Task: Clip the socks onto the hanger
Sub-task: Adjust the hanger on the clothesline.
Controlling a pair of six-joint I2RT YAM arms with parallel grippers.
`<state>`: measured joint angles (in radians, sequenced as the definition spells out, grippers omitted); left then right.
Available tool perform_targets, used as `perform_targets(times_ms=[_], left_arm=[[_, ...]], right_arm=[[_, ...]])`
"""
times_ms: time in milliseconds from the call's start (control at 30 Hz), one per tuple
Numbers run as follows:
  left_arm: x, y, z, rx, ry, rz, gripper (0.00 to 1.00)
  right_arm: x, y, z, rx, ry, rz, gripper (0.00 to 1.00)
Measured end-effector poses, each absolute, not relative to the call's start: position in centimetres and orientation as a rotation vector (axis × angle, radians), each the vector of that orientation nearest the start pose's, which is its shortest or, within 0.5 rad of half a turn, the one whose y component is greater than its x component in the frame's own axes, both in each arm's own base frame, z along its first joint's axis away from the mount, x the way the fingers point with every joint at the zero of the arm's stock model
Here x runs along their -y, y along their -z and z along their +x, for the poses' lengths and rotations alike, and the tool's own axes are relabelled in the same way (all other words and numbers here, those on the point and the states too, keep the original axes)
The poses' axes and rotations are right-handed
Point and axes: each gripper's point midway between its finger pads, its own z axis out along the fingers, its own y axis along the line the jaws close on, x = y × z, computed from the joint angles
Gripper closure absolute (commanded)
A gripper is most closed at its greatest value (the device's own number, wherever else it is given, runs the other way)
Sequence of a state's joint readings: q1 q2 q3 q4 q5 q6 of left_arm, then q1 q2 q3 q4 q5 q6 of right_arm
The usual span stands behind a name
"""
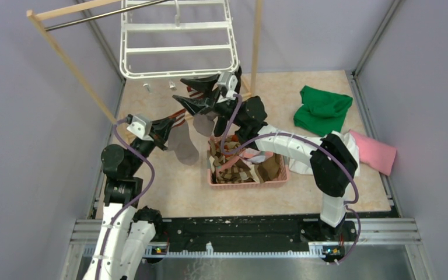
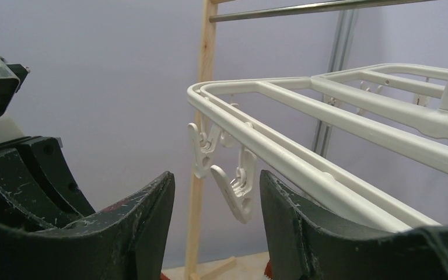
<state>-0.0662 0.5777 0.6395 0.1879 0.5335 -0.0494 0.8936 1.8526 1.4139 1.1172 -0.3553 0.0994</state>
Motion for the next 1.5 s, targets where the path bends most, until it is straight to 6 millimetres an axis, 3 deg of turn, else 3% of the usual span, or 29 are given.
perform_targets(times_ms=[667, 967, 1333, 1500], left_arm=[[10.4, -35.2, 26.8, -1.285, 0.360, 0.531, 1.00], [10.2, -36.1, 26.4, -1.296, 0.327, 0.553, 1.00], [9.9, -36.1, 25.9, -1.298, 0.306, 0.548, 1.00], [10.0, -36.5, 25.6, -1.284, 0.311, 0.549, 1.00]], right_arm=[[-47.6, -42.1, 29.6, -0.739, -1.040, -0.749, 0.40], [-47.3, -41.2, 28.6, -0.681, -1.082, -0.884, 0.38], [-47.3, -39.8, 25.7, -0.626, -1.155, -1.055, 0.39], [-47.6, -38.7, 25.6, -0.658, -1.163, -1.098, 0.40]])
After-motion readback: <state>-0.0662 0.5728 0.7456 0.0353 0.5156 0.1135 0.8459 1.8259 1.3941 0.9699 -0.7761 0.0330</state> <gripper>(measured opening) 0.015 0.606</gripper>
